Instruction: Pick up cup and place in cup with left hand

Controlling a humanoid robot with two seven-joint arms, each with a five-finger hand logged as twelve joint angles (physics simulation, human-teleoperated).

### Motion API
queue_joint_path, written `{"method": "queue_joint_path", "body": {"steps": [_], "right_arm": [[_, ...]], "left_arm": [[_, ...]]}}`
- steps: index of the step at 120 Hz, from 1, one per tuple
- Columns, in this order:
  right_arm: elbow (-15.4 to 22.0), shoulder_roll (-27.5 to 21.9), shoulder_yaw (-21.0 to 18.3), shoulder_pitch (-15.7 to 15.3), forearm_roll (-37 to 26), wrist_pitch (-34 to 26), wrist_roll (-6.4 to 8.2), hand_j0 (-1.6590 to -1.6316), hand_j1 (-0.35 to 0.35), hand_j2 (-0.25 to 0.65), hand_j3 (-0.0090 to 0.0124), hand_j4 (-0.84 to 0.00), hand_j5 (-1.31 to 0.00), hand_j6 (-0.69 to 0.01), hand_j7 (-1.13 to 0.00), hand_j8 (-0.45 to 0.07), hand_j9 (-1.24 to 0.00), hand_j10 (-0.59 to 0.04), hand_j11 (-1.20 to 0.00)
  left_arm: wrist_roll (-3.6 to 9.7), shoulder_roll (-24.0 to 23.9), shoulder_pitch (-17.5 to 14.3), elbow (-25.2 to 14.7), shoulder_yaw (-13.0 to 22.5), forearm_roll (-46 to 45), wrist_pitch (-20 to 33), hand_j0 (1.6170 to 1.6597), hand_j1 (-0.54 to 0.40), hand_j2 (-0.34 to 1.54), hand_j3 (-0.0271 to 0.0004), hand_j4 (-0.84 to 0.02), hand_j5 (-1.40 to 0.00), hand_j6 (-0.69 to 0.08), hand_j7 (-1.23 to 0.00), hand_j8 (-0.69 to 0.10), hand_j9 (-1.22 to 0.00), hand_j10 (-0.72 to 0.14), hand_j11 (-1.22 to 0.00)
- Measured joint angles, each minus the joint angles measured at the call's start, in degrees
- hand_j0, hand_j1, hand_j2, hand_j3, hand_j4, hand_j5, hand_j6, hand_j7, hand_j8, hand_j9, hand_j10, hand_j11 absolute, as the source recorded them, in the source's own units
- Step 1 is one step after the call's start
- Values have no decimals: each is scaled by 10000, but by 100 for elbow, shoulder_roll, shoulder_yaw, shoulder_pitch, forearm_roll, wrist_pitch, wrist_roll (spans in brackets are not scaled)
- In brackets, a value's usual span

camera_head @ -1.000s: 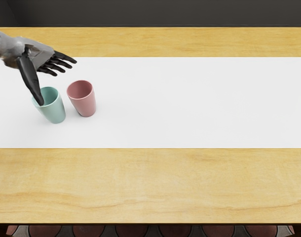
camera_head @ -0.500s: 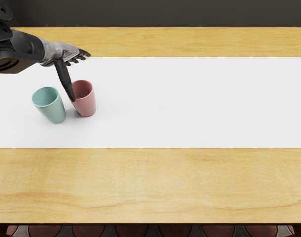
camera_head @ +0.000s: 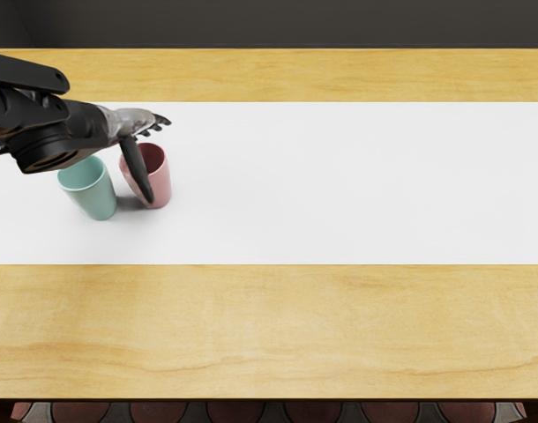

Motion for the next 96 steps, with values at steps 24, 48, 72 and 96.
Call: {"method": "queue_joint_path", "body": {"steps": [24,48,72,96], "right_arm": [[0,0,0,0,0,0,0,-16581,-3331,-28,0,-131,-172,-131,-172,-131,-172,-132,-172],[0,0,0,0,0,0,0,-16581,-3331,-28,0,-131,-172,-131,-172,-131,-172,-132,-172],[-2,0,1,0,0,0,0,-16581,-3331,-28,0,-132,-172,-131,-172,-131,-172,-132,-172],[0,0,0,0,0,0,0,-16581,-3331,-28,0,-132,-172,-131,-172,-131,-172,-132,-172]], "left_arm": [[-3,-5,220,-10,20,-342,576,16581,2911,99,0,-490,-631,-493,-630,-492,-630,-488,-630],[-7,37,289,-111,33,-409,848,16581,2757,125,0,-617,-797,-620,-797,-619,-797,-616,-796],[-21,74,280,-585,-1,-428,1312,16581,2228,214,0,-1058,-1371,-1061,-1371,-1060,-1370,-1057,-1370],[-25,78,241,-665,-97,-557,1414,16581,509,501,0,-2494,-3230,-2494,-3233,-2492,-3233,-2489,-3233]]}}
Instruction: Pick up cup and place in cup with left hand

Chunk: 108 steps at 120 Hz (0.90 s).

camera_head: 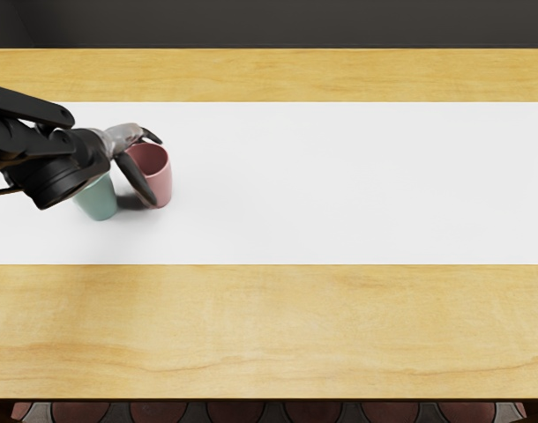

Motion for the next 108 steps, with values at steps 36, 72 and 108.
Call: {"method": "queue_joint_path", "body": {"steps": [36,72,108], "right_arm": [[-1,0,0,0,0,0,0,-16581,-3330,-29,0,-132,-172,-132,-172,-133,-172,-134,-172],[-1,0,0,0,0,0,0,-16581,-3330,-29,0,-132,-172,-132,-172,-133,-172,-133,-172],[-1,0,0,0,0,0,0,-16581,-3330,-29,0,-132,-172,-132,-172,-132,-172,-133,-172]], "left_arm": [[-1,46,-49,-19,-71,-250,-79,16540,-878,971,0,-4175,-6874,-2678,-6801,-2094,-6848,-3296,-6915],[22,1381,-1589,-572,82,-342,-994,16515,-1185,223,0,-2735,-8767,-1573,-8559,-1335,-8477,-2939,-8271],[42,1932,-1886,-761,705,-311,-1266,16498,-1533,124,0,-2386,-8983,-1144,-9002,-948,-8895,-2544,-8634]]}}
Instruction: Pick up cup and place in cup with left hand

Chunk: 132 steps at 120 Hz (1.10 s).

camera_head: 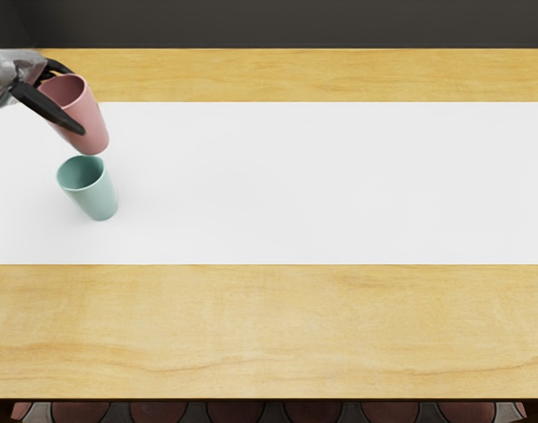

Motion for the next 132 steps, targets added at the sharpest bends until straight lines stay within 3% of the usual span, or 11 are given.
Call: {"method": "queue_joint_path", "body": {"steps": [14,52,132], "right_arm": [[0,0,0,1,0,0,0,-16581,-3330,-29,0,-132,-172,-132,-172,-132,-172,-133,-172],[-1,0,0,0,0,0,0,-16581,-3330,-29,0,-132,-172,-131,-172,-132,-172,-133,-172],[1,0,0,0,0,0,0,-16581,-3331,-29,0,-132,-172,-131,-172,-132,-172,-133,-172]], "left_arm": [[1,81,-192,-86,263,-8,-129,16492,-1452,32,0,-2449,-8978,-1158,-9047,-951,-8951,-2588,-8702],[5,99,-276,-330,670,-23,-194,16488,-1381,-137,0,-2478,-8969,-1182,-9075,-999,-8954,-2608,-8702],[4,61,-332,-344,542,-20,-265,16489,-1524,-99,0,-2450,-8731,-1200,-8849,-1046,-8696,-2537,-8719]]}}
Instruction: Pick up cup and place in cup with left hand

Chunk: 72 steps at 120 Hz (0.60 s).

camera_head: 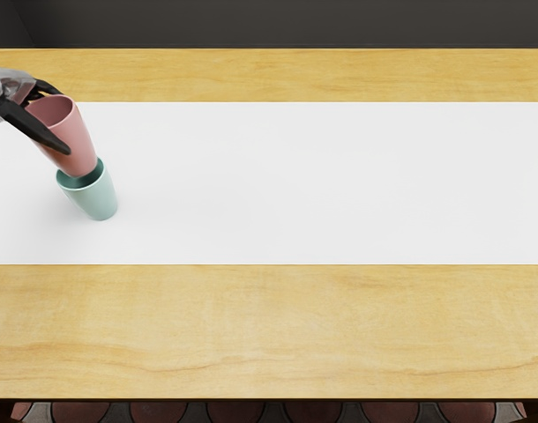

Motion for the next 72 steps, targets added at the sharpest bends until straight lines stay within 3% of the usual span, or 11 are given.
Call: {"method": "queue_joint_path", "body": {"steps": [30,35,50,61,72], "right_arm": [[-1,0,0,0,0,0,0,-16581,-3331,-29,0,-131,-172,-131,-172,-132,-172,-133,-172],[-1,0,0,0,0,0,0,-16581,-3331,-28,0,-131,-172,-131,-172,-132,-172,-133,-172],[0,0,0,0,0,0,0,-16581,-3331,-28,0,-131,-172,-131,-172,-131,-172,-132,-172],[-1,0,-1,0,0,0,0,-16581,-3331,-28,0,-130,-172,-130,-172,-131,-172,-132,-172],[-1,0,0,0,0,0,0,-16581,-3331,-28,0,-131,-172,-130,-172,-131,-172,-132,-172]], "left_arm": [[-2,2,7,-39,4,-4,-21,16495,-1563,35,0,-2313,-8712,-1120,-8757,-988,-8557,-2475,-8557],[0,2,7,-40,6,2,-12,16506,-1001,-5,0,-2281,-7668,-1308,-7712,-1056,-7545,-2434,-7545],[5,-6,7,-42,25,30,-4,16540,981,11,0,-1300,-4239,-773,-4263,-637,-4172,-1383,-4172],[2,114,-1,-38,49,44,-107,16555,1845,14,0,-869,-2753,-534,-2768,-446,-2710,-921,-2710],[-9,652,-322,-28,90,55,-450,16564,2404,15,0,-587,-1797,-374,-1807,-317,-1770,-620,-1770]]}}
